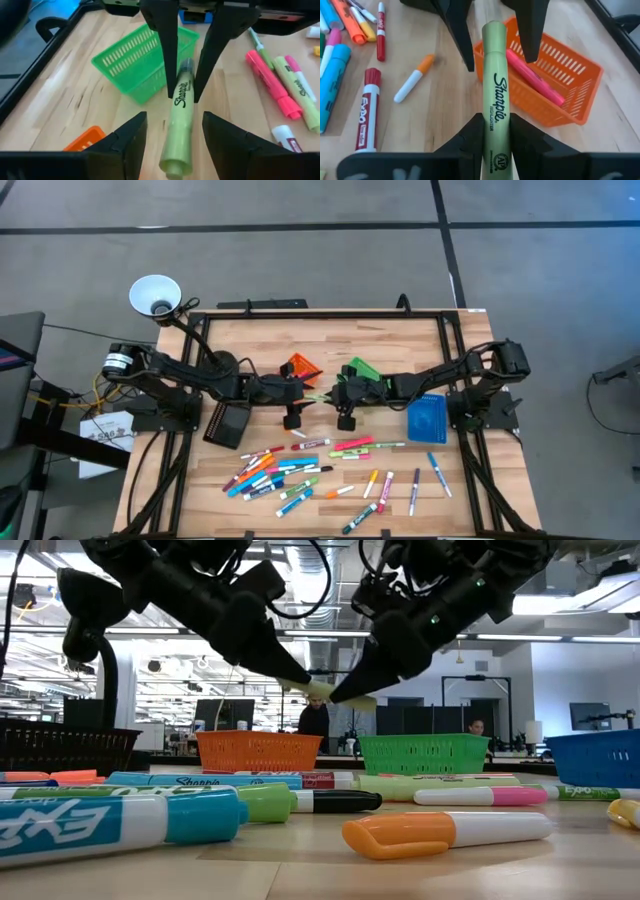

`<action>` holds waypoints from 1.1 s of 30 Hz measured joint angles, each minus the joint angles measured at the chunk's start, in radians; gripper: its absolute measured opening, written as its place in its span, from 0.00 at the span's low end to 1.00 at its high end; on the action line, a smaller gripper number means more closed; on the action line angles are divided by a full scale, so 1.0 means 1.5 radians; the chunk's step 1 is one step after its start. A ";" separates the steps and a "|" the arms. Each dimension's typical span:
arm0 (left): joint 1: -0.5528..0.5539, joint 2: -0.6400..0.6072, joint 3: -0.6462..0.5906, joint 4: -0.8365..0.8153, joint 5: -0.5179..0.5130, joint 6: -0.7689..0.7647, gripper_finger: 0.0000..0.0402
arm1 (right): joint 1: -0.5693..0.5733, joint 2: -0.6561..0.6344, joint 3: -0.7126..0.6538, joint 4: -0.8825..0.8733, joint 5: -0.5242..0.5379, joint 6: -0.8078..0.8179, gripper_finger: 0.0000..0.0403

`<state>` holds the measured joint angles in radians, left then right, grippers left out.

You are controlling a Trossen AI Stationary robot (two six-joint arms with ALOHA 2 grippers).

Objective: Pick & Place Markers
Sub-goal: Put the top light green highlighter pen into the orange bin

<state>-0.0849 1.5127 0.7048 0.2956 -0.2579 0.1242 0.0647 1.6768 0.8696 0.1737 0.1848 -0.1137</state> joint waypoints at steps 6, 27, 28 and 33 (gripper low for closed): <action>0.001 0.000 0.000 0.002 0.000 -0.001 0.41 | -0.001 0.000 0.000 0.036 0.000 0.000 0.18; 0.000 0.000 0.000 0.019 0.008 -0.001 0.21 | -0.001 0.000 0.000 0.046 -0.001 -0.004 0.21; 0.000 0.000 0.000 0.019 0.007 -0.001 0.20 | -0.001 0.000 0.000 0.047 0.001 0.000 0.24; 0.001 0.000 0.000 0.019 0.009 -0.001 0.20 | 0.000 -0.001 0.000 0.046 0.030 0.002 0.38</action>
<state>-0.0841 1.5127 0.7048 0.3236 -0.2437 0.1223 0.0645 1.6760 0.8696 0.2433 0.2291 -0.1101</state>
